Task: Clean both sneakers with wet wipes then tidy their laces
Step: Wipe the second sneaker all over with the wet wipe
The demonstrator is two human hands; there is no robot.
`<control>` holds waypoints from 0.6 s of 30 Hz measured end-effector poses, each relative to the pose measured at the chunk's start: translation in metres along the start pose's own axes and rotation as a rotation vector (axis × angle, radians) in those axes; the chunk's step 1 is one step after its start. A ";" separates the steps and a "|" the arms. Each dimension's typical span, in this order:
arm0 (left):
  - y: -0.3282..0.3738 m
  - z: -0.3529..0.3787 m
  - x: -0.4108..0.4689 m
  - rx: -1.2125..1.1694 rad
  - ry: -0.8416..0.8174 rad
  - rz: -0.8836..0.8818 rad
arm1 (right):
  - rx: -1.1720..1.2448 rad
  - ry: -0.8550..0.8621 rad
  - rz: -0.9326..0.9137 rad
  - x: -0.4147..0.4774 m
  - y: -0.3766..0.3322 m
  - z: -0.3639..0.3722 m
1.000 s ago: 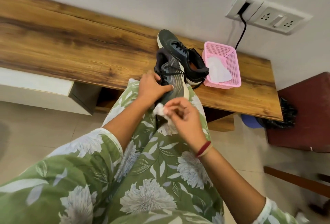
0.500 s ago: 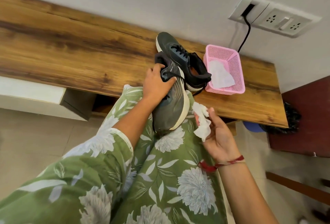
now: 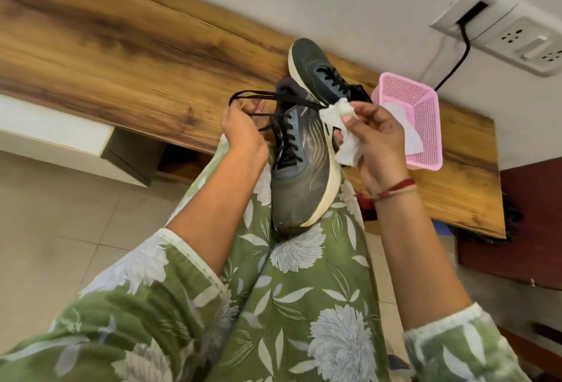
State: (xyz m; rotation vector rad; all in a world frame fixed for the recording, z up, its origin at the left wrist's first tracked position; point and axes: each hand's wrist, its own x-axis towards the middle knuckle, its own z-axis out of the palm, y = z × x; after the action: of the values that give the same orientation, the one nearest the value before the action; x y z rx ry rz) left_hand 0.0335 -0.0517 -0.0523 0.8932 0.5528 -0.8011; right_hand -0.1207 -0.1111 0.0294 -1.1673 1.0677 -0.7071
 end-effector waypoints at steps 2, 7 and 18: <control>0.002 -0.003 0.004 -0.063 -0.019 -0.027 | -0.060 0.010 -0.043 0.012 0.003 0.008; 0.004 0.002 -0.012 -0.055 0.057 0.127 | -0.461 0.042 -0.280 0.025 0.009 0.010; 0.052 -0.029 0.004 -0.205 0.364 0.227 | -0.368 0.104 -0.247 0.012 0.025 -0.007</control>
State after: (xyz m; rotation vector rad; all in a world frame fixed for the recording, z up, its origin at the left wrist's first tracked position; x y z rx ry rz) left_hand 0.0743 -0.0085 -0.0461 0.8969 0.8195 -0.3679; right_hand -0.1252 -0.1172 0.0015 -1.6124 1.1854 -0.7903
